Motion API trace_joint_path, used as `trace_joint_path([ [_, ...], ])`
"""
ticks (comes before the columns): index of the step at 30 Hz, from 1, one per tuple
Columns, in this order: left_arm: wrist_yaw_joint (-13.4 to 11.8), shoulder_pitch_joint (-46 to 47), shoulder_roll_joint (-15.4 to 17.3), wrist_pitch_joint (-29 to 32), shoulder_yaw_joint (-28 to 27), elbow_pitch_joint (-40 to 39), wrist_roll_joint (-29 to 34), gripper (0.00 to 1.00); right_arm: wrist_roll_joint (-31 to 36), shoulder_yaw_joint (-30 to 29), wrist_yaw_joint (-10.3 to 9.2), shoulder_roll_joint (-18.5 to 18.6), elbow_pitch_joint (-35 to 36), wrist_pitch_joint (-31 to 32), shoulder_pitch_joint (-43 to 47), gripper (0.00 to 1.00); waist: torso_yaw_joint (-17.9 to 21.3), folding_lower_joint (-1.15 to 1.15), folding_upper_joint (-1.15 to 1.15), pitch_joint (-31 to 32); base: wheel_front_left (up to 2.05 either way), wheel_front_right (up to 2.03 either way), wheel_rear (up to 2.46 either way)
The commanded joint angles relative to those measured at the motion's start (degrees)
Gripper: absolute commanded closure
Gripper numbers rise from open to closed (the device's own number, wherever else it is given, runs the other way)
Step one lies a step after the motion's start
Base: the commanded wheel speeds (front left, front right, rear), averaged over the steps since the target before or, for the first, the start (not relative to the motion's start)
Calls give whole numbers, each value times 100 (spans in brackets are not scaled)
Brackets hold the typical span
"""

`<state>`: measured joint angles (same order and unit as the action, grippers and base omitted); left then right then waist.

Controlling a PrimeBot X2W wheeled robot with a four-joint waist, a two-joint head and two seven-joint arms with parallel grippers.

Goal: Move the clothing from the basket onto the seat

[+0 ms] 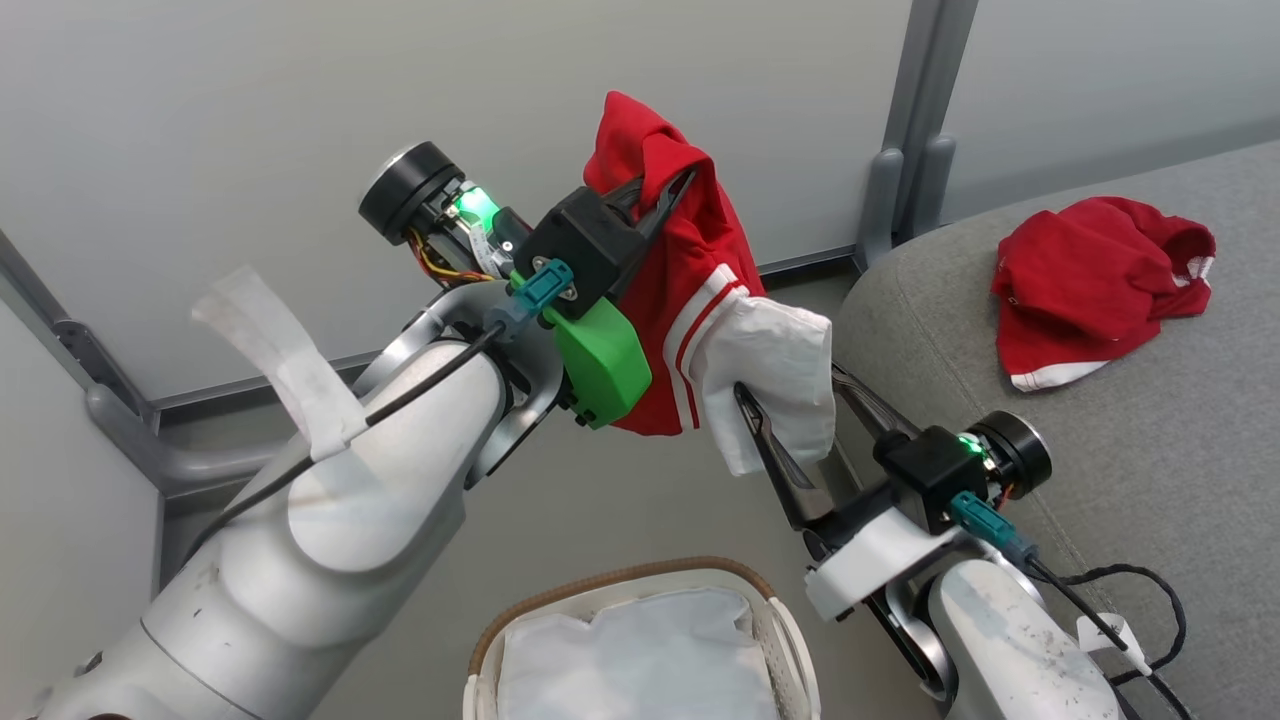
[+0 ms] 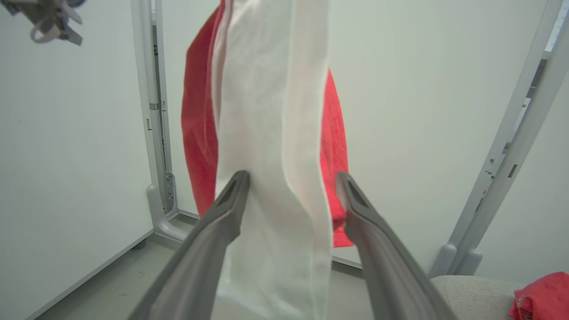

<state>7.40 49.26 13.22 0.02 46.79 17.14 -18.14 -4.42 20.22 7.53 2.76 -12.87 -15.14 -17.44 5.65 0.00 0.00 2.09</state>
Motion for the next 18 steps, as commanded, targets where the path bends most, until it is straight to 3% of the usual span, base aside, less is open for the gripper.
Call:
trace_joint_path([
  [1, 11, 18, -19, 19, 29, -47, -58, 100, 39, 25, -7, 24, -61, -1, -104, 0, -61, 0, 0, 15, 0, 0, 0],
  [3, 11, -15, -22, 7, 65, -112, -75, 100, 39, 72, -7, 23, -165, -1, -217, 0, -112, 0, 0, 21, 0, 0, 0],
  [5, 11, -74, -17, -4, 94, -152, -100, 100, 44, 111, -7, 24, -240, -1, -339, 20, -157, 0, 0, 25, 0, 0, 0],
  [6, 9, -104, -11, -9, 102, -164, -110, 100, 47, 122, -8, 23, -266, -1, -373, 72, -176, 0, 0, 27, 0, 0, 0],
  [7, 0, -138, -2, -8, 112, -173, -127, 100, 52, 148, -7, 24, -297, -1, -405, 100, -197, 0, 0, 28, 0, 0, 0],
  [18, -200, -647, 12, -191, 68, -121, -384, 100, 102, 56, -8, 23, -324, -1, -479, 100, -311, 0, 0, -17, 0, 0, 0],
])
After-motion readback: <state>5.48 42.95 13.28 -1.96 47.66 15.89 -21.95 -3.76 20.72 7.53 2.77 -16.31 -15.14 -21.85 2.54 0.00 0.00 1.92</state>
